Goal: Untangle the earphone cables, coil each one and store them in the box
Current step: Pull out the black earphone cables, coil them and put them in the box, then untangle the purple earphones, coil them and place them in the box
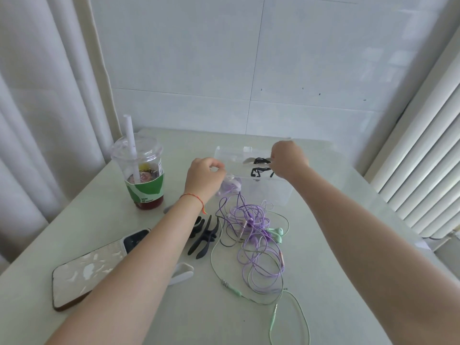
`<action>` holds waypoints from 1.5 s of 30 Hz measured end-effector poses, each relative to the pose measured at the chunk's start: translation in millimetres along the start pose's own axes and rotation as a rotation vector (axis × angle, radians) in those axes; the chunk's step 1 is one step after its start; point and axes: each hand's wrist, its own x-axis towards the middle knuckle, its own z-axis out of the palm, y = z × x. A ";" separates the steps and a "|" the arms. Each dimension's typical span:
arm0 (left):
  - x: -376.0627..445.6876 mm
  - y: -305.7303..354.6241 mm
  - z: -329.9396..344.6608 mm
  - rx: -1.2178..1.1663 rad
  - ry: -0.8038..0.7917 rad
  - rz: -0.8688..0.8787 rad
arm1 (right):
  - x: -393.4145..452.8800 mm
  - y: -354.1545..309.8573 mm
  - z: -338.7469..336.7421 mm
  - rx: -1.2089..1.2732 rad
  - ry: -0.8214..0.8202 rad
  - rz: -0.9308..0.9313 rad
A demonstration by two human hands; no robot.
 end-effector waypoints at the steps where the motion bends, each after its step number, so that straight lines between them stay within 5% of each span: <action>1: -0.5 0.3 0.3 0.000 0.005 0.002 | -0.9 -2.8 2.3 -0.038 -0.021 -0.011; 7: -5.1 3.1 1.8 0.041 0.037 0.027 | -7.3 -9.1 -12.3 -0.184 -0.344 -0.200; 11: -11.0 9.8 1.7 0.097 0.038 0.051 | -17.4 -5.7 -29.4 -0.045 -0.236 -0.186; 17: -35.7 28.1 -1.5 0.173 0.080 0.134 | -67.0 -3.2 -39.4 0.428 0.162 -0.120; 21: -53.8 37.6 -1.2 0.103 0.144 0.191 | -103.3 -10.1 -30.2 0.453 -0.095 -0.177; 25: -68.0 38.2 1.1 0.143 -0.129 0.147 | -122.6 -12.7 -15.9 0.350 -0.310 -0.257; 31: -68.2 27.1 8.8 0.339 -0.344 0.146 | -121.1 -9.9 11.5 0.401 -0.296 -0.199; 37: -62.8 13.2 4.2 0.540 -0.215 0.110 | -120.8 -1.2 18.4 0.480 -0.107 -0.096; 41: -58.8 13.5 -3.3 0.313 -0.175 0.148 | -117.6 7.3 5.2 0.626 0.074 -0.067; 45: -64.9 35.3 -3.0 -0.059 -0.197 0.220 | -121.1 10.1 -19.5 0.862 0.087 -0.074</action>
